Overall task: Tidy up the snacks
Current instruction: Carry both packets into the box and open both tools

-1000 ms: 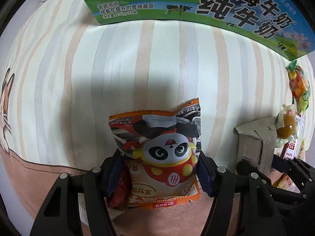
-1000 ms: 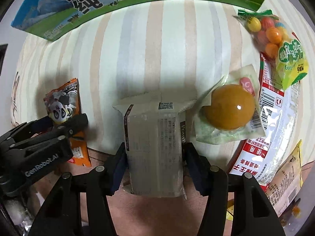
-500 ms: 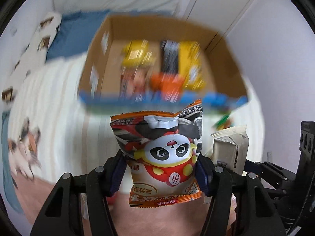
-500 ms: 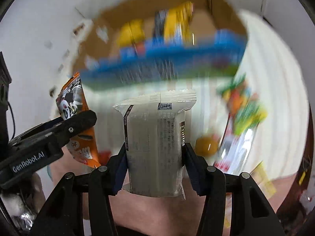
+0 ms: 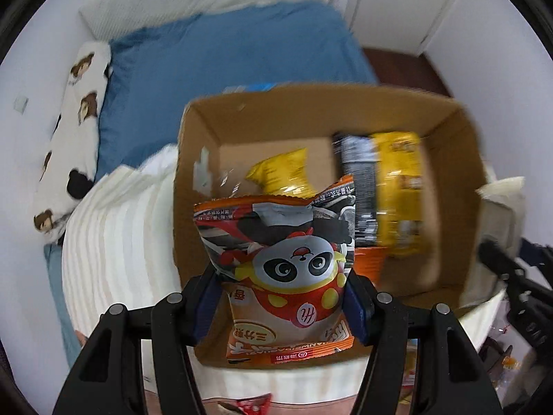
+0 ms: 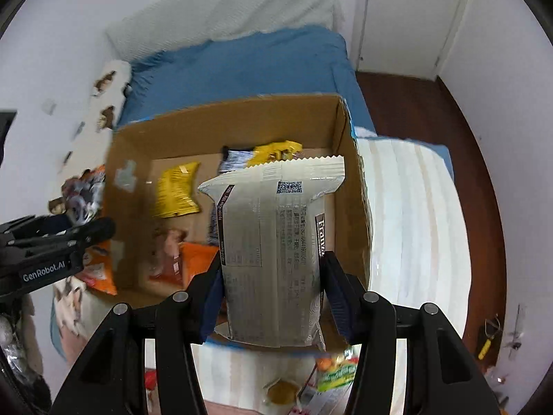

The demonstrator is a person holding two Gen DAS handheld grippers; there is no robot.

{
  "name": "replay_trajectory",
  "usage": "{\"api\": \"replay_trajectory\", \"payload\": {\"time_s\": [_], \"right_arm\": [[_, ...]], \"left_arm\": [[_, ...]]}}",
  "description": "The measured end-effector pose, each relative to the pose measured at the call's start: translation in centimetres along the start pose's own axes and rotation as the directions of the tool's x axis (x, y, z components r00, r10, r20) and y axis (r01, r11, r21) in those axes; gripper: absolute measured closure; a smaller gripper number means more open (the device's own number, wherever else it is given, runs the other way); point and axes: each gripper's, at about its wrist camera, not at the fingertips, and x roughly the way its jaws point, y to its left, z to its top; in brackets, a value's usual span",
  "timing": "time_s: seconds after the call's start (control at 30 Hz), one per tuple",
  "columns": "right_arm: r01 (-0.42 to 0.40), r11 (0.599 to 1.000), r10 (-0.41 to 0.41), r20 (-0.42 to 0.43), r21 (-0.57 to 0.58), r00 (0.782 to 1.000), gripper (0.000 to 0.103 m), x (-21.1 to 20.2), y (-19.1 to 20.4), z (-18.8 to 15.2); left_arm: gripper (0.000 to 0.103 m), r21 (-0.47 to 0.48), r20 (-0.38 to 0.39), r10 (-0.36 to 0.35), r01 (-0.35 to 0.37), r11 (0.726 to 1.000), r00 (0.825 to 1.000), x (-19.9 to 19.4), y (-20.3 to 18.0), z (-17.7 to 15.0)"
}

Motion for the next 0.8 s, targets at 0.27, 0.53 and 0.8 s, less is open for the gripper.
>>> {"api": "replay_trajectory", "payload": {"time_s": [0.27, 0.53, 0.8], "right_arm": [[0.031, 0.999, -0.03, -0.103, 0.009, 0.994, 0.047, 6.0, -0.4, -0.7], [0.023, 0.999, -0.015, -0.17, 0.041, 0.985, 0.01, 8.6, -1.2, -1.3], [-0.003, 0.997, 0.015, -0.156, 0.072, 0.988, 0.008, 8.5, -1.6, -2.5]], "left_arm": [[0.043, 0.033, -0.167, 0.093, -0.088, 0.996, 0.982, 7.7, 1.1, -0.1], [0.02, -0.038, -0.201, -0.021, 0.014, 0.999, 0.979, 9.6, 2.1, -0.9], [0.016, -0.103, -0.152, -0.067, 0.052, 0.993, 0.986, 8.5, 2.7, -2.0]]}}
